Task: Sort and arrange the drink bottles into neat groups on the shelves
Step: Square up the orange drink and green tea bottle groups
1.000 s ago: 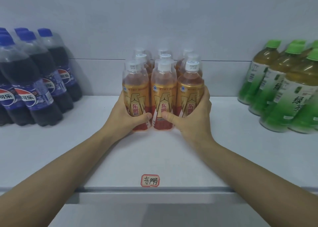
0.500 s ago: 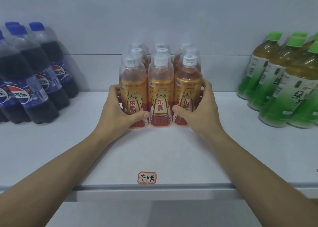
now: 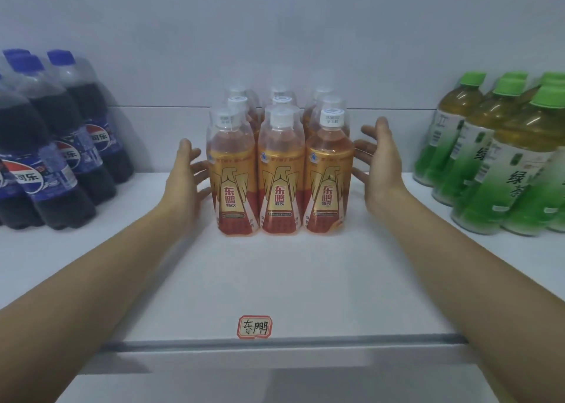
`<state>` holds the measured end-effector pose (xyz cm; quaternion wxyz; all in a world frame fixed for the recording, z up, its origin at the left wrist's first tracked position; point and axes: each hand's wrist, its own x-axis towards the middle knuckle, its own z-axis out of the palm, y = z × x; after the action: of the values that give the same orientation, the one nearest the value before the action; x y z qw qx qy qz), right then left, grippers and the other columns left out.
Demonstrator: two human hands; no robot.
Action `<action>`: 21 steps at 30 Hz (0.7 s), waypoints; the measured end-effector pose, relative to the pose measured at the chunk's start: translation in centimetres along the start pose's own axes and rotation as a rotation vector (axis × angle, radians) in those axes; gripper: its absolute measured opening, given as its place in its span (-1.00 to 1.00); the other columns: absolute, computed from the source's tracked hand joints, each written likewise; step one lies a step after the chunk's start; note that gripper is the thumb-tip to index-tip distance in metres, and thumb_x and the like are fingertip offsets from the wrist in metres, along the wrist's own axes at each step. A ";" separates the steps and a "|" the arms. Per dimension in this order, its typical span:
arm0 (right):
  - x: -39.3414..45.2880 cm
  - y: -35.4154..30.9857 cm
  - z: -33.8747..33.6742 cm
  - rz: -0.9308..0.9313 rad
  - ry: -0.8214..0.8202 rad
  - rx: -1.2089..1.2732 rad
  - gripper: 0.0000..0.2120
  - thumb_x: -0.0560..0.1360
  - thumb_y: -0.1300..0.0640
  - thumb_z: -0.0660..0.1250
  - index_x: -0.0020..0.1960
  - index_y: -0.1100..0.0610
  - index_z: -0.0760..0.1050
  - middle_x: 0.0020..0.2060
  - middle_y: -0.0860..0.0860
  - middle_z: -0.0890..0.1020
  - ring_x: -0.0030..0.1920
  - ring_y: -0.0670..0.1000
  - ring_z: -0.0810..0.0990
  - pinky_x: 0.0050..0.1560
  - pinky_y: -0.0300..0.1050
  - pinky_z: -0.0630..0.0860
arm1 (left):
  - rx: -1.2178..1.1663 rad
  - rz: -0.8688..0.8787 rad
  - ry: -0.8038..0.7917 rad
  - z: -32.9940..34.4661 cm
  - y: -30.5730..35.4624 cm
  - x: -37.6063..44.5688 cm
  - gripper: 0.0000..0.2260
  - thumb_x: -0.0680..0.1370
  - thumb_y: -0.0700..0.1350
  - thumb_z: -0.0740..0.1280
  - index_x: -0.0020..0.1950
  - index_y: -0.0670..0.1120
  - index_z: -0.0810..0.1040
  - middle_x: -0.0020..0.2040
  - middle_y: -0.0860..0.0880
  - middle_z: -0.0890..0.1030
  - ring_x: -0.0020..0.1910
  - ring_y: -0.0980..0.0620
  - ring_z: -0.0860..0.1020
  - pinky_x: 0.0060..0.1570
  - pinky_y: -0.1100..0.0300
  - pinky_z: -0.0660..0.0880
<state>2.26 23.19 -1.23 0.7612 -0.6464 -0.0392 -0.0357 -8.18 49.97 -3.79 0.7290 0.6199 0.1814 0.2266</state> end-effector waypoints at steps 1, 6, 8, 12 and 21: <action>0.7 0.4 0.4 0.049 -0.046 0.050 -0.47 0.65 -0.30 0.04 0.39 0.02 0.47 0.31 0.06 0.56 0.35 0.06 0.51 0.42 0.22 0.40 | -0.101 -0.064 -0.059 0.4 0.1 0.4 -0.41 0.68 0.31 0.02 0.50 -0.05 0.45 0.34 -0.08 0.59 0.40 -0.12 0.52 0.39 -0.12 0.41; 1.3 3.8 1.7 0.224 -0.456 0.316 -0.33 0.64 -0.37 -0.08 0.22 -0.02 0.68 0.24 0.10 0.67 0.29 0.12 0.62 0.22 0.06 0.58 | -0.116 -0.017 -0.238 2.0 -0.8 0.0 -0.52 0.68 0.18 0.07 0.11 0.03 0.76 0.15 -0.08 0.73 0.16 -0.06 0.69 0.14 0.00 0.61; 1.1 3.8 2.0 0.240 -0.522 0.373 -0.32 0.64 -0.37 -0.08 0.15 -0.01 0.72 0.18 0.09 0.70 0.22 0.10 0.67 0.11 0.00 0.62 | -0.124 -0.023 -0.253 1.9 -1.1 0.1 -0.53 0.66 0.17 0.10 -0.02 0.06 0.79 0.06 -0.07 0.75 0.07 -0.04 0.72 -0.03 0.08 0.65; 1.6 4.1 2.2 0.247 -0.526 0.393 -0.32 0.69 -0.29 -0.08 -0.01 -0.01 0.76 0.02 0.05 0.76 0.06 0.04 0.73 -0.01 -0.08 0.65 | -0.141 -0.010 -0.275 1.9 -1.1 0.4 -0.53 0.66 0.18 0.10 0.02 0.03 0.78 0.13 -0.13 0.73 0.13 -0.10 0.70 0.00 0.06 0.66; 2.2 4.7 2.1 0.290 -0.593 0.428 -0.29 0.73 -0.14 -0.08 -0.25 0.02 0.74 -0.25 0.00 0.74 -0.18 -0.02 0.74 -0.15 -0.15 0.64 | -0.215 -0.038 -0.335 1.9 -0.9 0.4 -0.54 0.62 0.20 0.16 0.18 -0.05 0.71 0.26 -0.20 0.66 0.24 -0.18 0.64 0.23 -0.09 0.60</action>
<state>4.95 26.03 -5.26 0.8314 -0.4543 -0.1723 0.2697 -6.75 48.54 -4.37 0.8151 0.5639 0.0439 0.1248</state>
